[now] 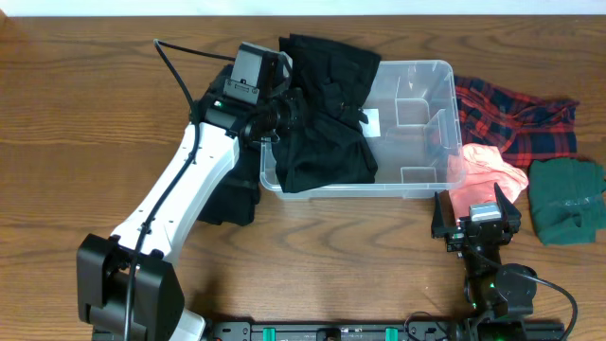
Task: Pack container
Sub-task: 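Carry the black jacket right and lower it into the clear bin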
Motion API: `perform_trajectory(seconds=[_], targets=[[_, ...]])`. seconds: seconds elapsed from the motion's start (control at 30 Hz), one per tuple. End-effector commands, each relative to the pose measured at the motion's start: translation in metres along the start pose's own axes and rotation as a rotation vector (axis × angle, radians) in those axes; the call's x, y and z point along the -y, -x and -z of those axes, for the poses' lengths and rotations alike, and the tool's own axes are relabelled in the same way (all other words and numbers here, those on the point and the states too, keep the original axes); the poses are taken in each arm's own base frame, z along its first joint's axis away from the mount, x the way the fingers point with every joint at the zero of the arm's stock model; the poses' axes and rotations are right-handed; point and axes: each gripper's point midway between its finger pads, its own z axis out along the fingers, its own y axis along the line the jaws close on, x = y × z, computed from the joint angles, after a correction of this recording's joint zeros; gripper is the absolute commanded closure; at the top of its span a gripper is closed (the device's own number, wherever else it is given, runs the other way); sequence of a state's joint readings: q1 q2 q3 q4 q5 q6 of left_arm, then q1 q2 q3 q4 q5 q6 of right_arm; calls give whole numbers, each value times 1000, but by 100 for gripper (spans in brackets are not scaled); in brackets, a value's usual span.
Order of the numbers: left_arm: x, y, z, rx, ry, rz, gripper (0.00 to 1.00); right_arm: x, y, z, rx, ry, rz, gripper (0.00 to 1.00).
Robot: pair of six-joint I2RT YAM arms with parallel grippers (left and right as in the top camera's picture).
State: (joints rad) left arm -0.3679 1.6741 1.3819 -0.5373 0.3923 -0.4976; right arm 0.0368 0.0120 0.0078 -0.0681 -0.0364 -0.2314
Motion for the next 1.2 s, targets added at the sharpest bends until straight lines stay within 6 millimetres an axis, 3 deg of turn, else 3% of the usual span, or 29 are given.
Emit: perform_trajectory(seconds=[0.0, 0.37, 0.7, 0.73, 0.83, 0.87, 1.0, 1.17], targets=[[1, -4, 2, -12, -17, 7, 94, 1, -1, 0, -3, -6, 9, 1], [-30, -9, -7, 10, 122, 19, 94, 1, -1, 0, -3, -6, 9, 1], [-33, -26, -33, -54, 149, -21, 94, 1, -1, 0, -3, -6, 9, 1], [-33, -26, -34, -57, 149, -34, 91, 1, -1, 0, -3, -6, 9, 1], [-33, -25, -34, -53, 153, -65, 51, 1, -1, 0, -3, -6, 9, 1], [-36, -23, -33, -42, 169, -67, 46, 1, -1, 0, -3, -6, 9, 1], [-43, -12, -24, 18, 231, -85, 34, 1, -1, 0, -3, -6, 9, 1], [-32, 2, -8, 72, 223, -150, 29, 1, -1, 0, -3, -6, 9, 1]])
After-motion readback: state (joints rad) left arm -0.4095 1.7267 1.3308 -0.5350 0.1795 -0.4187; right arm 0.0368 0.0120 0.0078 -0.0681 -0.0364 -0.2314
